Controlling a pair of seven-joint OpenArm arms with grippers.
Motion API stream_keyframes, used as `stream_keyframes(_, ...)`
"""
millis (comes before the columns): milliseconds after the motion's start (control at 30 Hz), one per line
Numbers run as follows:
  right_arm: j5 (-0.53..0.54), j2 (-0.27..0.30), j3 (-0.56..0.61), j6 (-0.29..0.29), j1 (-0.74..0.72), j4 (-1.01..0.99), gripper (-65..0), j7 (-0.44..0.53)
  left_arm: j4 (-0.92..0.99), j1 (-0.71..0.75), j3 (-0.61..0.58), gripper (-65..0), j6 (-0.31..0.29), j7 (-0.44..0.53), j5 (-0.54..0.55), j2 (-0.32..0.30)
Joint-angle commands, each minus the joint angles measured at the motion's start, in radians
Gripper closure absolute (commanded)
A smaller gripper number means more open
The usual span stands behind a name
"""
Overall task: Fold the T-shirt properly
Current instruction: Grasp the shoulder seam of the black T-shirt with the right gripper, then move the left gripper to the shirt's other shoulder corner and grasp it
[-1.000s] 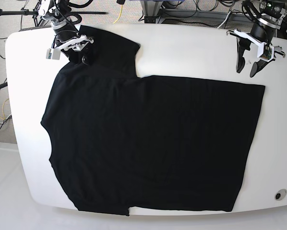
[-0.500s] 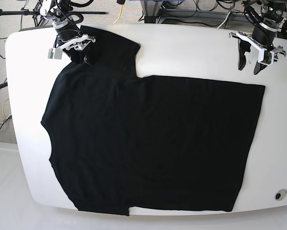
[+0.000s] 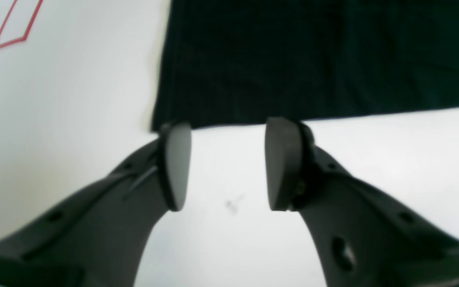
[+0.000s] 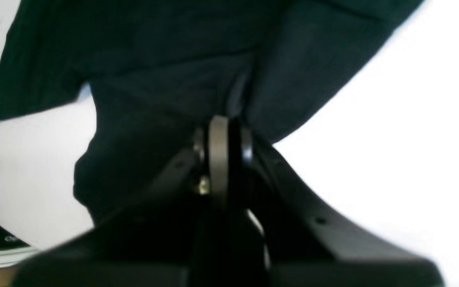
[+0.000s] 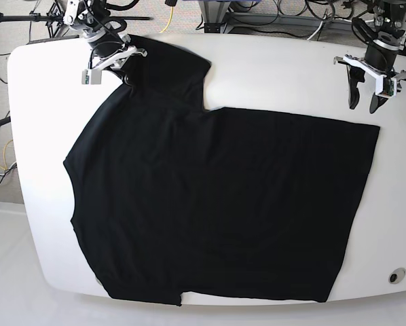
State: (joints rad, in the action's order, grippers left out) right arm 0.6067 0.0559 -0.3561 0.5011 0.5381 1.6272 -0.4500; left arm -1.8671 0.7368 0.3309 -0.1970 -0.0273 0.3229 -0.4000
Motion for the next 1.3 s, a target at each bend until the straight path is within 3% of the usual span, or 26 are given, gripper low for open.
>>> stream_keyframes(0, -0.029, 0.005, -0.004, -0.015, 0.011, 0.003, 0.0, -0.028, -0.019, -0.002, 0.02, -27.1, 0.011, 0.037, 0.011, -0.011)
stream_keyframes(167, -0.027, 0.007, -0.008, -0.013, 0.008, 0.003, 0.0, -0.027, 0.013, -0.037, 0.089, -28.6, 0.012, 0.0, 0.052, -0.012)
stream_keyframes(367, -0.024, 0.009, -0.015, -0.006, 0.005, 0.0, 0.0, -0.033, 0.138, -0.143, 0.231, -33.2, -0.001, -0.239, 0.149, -0.006)
stream_keyframes(567, -0.022, 0.008, -0.014, -0.004, 0.005, 0.004, 0.0, -0.021, 0.285, -0.25, 0.312, -36.8, -0.029, -0.414, 0.238, -0.012)
stream_keyframes(833, -0.026, 0.008, -0.016, -0.002, 0.003, 0.006, 0.0, -0.018, 0.353, -0.318, 0.31, -38.3, -0.043, -0.419, 0.222, -0.02)
stream_keyframes(1267, -0.024, 0.006, -0.014, 0.004, 0.006, 0.005, 0.0, -0.02, 0.537, -0.432, 0.354, -35.4, -0.101, -0.539, 0.243, -0.091)
